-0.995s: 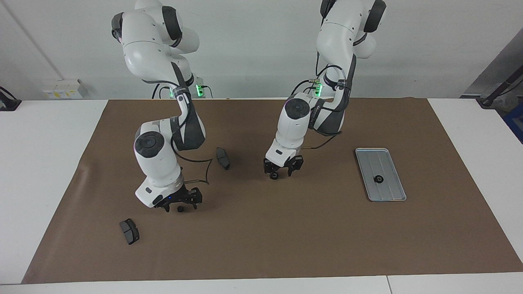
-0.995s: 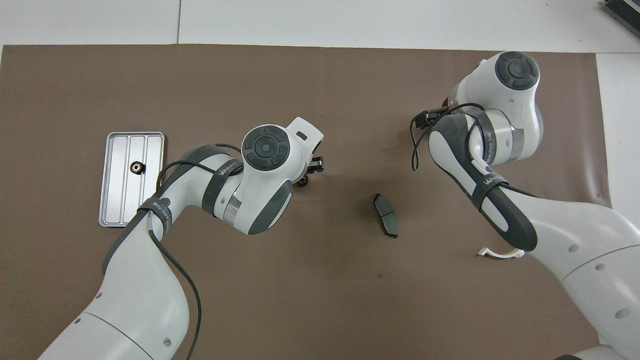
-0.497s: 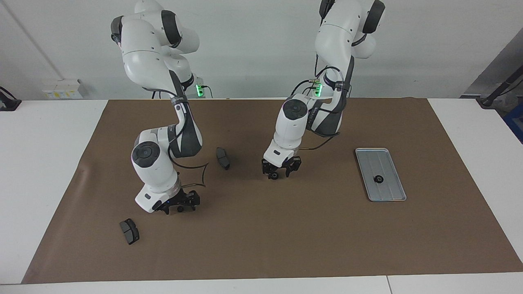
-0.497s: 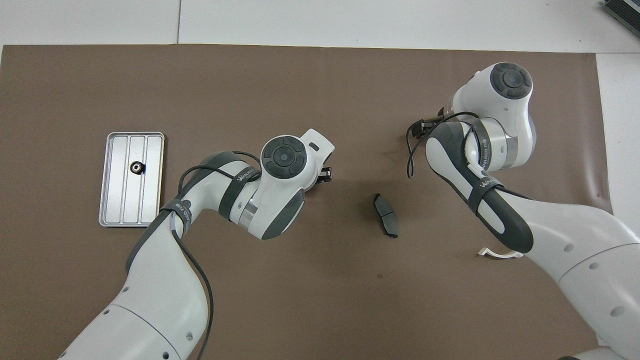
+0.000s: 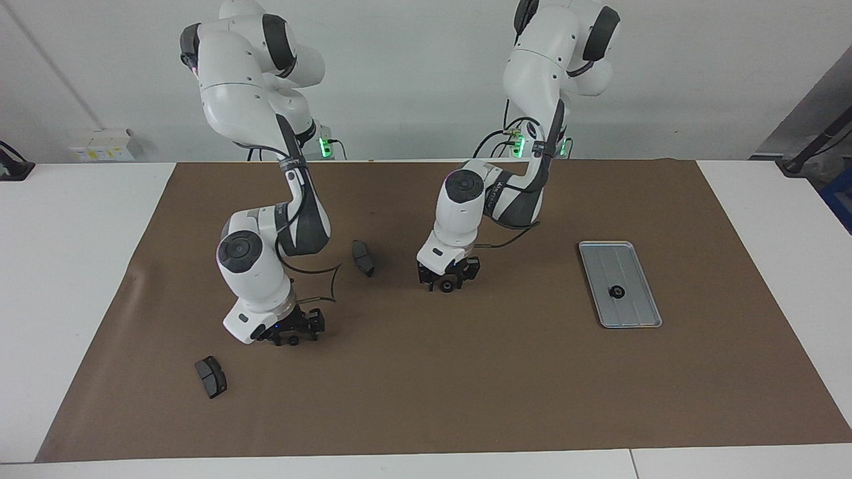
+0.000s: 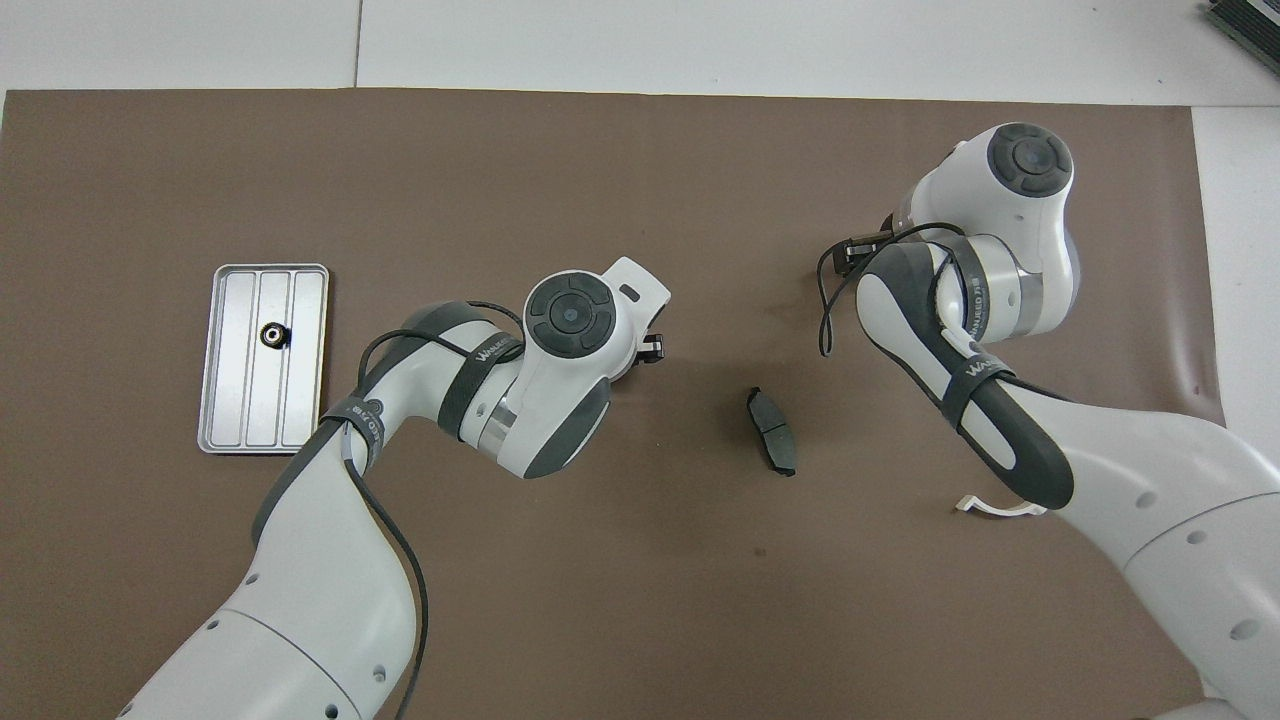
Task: Pick bearing gear from pile to tray
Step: 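Carry the second gear to the tray with the left gripper and release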
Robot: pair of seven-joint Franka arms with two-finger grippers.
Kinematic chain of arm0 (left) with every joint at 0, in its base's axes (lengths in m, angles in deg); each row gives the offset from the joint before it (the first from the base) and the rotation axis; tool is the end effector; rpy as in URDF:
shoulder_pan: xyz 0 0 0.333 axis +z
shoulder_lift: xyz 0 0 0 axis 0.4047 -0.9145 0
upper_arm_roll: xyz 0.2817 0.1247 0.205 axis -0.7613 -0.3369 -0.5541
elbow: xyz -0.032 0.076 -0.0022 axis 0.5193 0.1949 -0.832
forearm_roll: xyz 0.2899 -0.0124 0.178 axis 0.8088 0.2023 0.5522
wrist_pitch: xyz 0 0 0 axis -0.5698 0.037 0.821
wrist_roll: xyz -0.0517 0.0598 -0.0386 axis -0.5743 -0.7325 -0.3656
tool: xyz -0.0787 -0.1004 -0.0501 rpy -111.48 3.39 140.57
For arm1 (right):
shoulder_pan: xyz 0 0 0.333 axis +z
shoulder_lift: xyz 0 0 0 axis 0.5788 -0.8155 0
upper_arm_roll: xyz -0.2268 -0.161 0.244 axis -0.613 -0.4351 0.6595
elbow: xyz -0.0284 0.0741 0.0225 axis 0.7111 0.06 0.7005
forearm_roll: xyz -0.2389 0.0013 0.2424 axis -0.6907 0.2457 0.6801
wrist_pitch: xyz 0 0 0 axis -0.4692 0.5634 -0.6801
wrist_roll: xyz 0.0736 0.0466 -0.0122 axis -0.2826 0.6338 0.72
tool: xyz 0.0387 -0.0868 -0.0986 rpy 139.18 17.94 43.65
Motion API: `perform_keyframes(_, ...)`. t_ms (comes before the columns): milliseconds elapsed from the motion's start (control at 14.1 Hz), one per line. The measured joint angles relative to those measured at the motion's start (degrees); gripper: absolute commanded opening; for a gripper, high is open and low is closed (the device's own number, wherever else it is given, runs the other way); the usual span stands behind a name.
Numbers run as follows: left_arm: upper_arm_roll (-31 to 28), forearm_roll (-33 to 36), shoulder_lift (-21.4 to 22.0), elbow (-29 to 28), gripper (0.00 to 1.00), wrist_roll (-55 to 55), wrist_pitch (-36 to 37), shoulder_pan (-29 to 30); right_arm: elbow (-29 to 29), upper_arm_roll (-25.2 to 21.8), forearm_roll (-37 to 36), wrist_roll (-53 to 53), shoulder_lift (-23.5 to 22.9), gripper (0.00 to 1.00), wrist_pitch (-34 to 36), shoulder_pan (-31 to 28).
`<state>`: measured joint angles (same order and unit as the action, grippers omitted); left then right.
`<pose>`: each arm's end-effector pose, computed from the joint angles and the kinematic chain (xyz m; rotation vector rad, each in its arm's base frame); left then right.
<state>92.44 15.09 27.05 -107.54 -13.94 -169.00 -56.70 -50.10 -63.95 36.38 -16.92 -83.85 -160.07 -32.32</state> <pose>0.5325 -0.3931 0.3452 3.0737 0.0268 0.0895 0.6853 0.0811 0.3319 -3.1233 -0.1761 -0.0559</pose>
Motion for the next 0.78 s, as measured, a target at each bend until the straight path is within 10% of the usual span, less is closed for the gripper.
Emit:
perform_keyframes(213,-0.09,0.1,0.29,0.13,0.01,0.0,0.38,-0.01,-0.09,-0.26,0.0,0.3,0.29,0.48,0.32,-0.04)
perform_keyframes(782,-1.84,0.29,0.28,6.25,0.0,2.82,8.74,5.31,-0.32,-0.37,0.01,0.38,0.63,0.0,0.39,-0.15)
